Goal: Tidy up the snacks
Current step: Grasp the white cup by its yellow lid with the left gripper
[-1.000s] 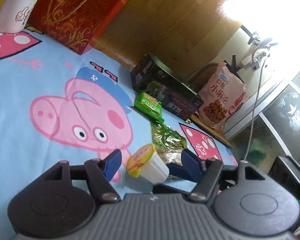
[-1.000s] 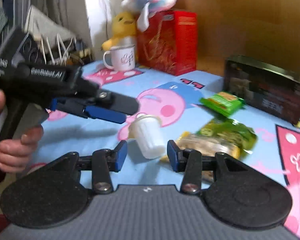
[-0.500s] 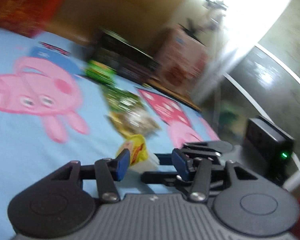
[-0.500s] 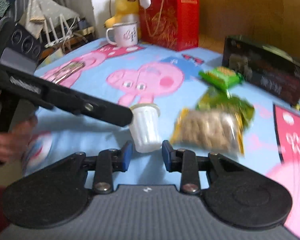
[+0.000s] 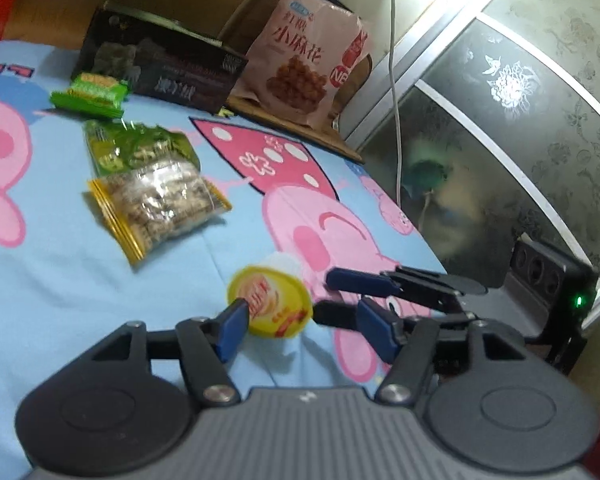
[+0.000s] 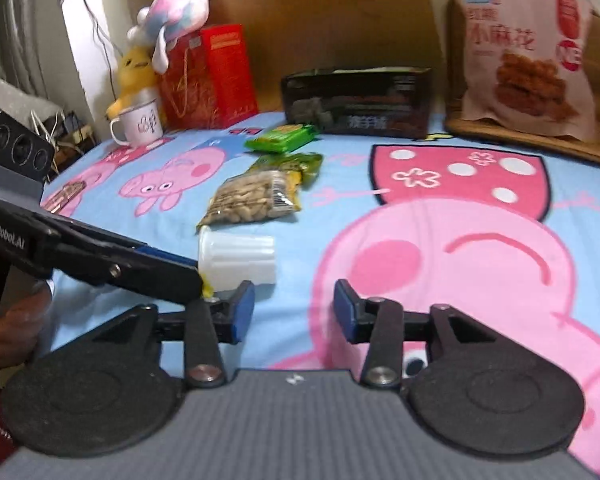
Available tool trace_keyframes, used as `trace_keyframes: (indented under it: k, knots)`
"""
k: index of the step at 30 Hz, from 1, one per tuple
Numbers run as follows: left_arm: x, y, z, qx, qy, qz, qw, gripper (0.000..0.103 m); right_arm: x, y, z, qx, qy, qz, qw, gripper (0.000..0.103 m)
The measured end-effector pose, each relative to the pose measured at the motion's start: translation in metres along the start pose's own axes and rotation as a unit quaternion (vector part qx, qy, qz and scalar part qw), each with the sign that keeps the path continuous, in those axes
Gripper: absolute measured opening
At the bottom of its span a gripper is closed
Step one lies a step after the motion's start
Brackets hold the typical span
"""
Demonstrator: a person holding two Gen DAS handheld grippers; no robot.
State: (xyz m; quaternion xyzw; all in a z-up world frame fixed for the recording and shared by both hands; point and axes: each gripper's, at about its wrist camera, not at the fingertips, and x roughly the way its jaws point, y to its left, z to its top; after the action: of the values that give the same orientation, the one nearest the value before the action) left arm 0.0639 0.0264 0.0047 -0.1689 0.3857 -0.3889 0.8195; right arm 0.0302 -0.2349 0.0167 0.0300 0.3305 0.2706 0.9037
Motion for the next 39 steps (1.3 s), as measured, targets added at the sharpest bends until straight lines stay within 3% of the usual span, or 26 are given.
trace_keyframes:
  k: [3, 5, 9, 13, 20, 32, 39]
  knots:
    - [-0.009, -0.002, 0.003, 0.006, -0.015, 0.029, 0.9994, 0.066, -0.004, 0.006, -0.004, -0.022, -0.007, 0.004, 1.000, 0.055]
    - [-0.012, -0.006, 0.007, 0.017, -0.022, 0.067, 0.9973, 0.066, -0.003, 0.009, -0.006, -0.035, -0.012, 0.008, 0.999, 0.058]
    - [-0.013, -0.015, 0.009, 0.037, -0.028, 0.156, 0.9867, 0.069, 0.001, 0.010, -0.007, -0.037, -0.016, 0.033, 0.999, 0.060]
    - [-0.005, -0.017, 0.008, 0.042, -0.018, 0.208, 0.9769, 0.069, 0.004, 0.015, -0.009, -0.042, -0.014, 0.042, 0.998, 0.069]
    - [-0.002, -0.012, 0.009, 0.037, -0.012, 0.218, 0.9752, 0.069, 0.009, 0.019, -0.007, -0.043, -0.017, 0.033, 0.998, 0.069]
    - [-0.002, -0.013, 0.008, 0.038, -0.013, 0.219, 0.9750, 0.069, 0.018, 0.042, -0.008, -0.094, -0.010, 0.026, 0.995, 0.069]
    - [-0.003, -0.014, 0.006, 0.040, -0.015, 0.217, 0.9752, 0.069, 0.016, 0.041, -0.010, -0.087, -0.014, 0.017, 0.996, 0.068]
